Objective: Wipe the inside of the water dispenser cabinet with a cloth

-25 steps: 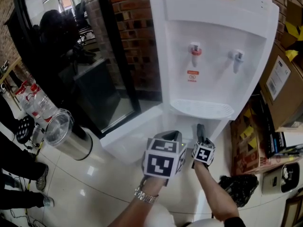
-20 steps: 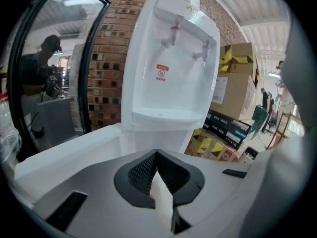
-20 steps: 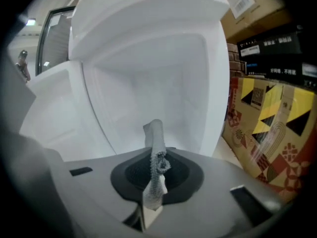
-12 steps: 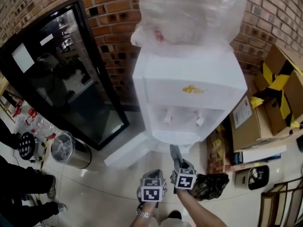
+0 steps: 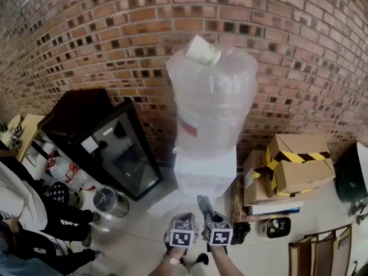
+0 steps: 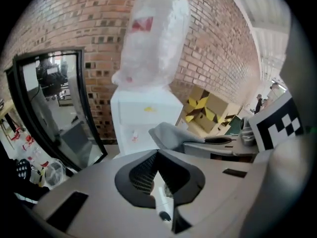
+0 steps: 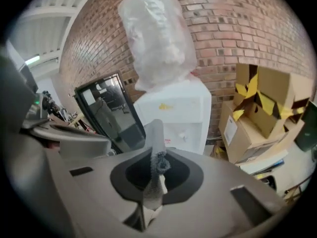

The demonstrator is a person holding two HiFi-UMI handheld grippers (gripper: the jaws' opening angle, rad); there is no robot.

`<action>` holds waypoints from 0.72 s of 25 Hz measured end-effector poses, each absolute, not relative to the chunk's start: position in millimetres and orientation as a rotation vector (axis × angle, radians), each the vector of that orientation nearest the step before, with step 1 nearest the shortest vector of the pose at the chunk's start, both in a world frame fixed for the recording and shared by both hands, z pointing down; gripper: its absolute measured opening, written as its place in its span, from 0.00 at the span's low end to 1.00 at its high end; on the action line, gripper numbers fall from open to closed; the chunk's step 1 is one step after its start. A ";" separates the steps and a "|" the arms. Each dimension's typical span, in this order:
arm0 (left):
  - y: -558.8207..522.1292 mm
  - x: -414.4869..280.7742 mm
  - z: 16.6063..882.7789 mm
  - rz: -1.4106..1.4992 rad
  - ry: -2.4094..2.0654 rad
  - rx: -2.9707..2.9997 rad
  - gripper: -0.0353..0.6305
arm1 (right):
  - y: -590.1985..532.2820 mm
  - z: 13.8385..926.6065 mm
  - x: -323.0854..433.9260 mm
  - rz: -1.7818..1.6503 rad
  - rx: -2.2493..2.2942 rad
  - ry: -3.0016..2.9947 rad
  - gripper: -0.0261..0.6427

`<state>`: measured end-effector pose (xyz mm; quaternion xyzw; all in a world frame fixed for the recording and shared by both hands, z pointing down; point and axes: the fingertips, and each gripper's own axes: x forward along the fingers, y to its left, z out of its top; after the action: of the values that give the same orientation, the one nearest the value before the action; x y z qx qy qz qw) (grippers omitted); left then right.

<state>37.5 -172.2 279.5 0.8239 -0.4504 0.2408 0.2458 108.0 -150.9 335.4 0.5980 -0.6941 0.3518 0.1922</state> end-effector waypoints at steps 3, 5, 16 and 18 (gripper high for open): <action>-161.4 35.6 204.5 0.648 -1.250 2.275 0.05 | -143.4 257.7 107.7 0.979 1.650 -1.959 0.07; -160.4 31.8 175.6 0.646 -1.277 2.288 0.05 | -147.2 216.3 113.4 0.931 1.665 -1.969 0.07; -141.3 36.9 112.4 0.587 -1.349 2.263 0.05 | -130.8 136.9 106.3 0.918 1.621 -2.072 0.07; -137.8 37.3 104.5 0.572 -1.355 2.274 0.06 | -122.4 132.0 99.6 0.911 1.597 -2.089 0.07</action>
<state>37.3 -137.8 104.5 0.8200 -0.4887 0.2063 0.2149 99.6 -122.4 132.0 0.5646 -0.7387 0.3222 0.1782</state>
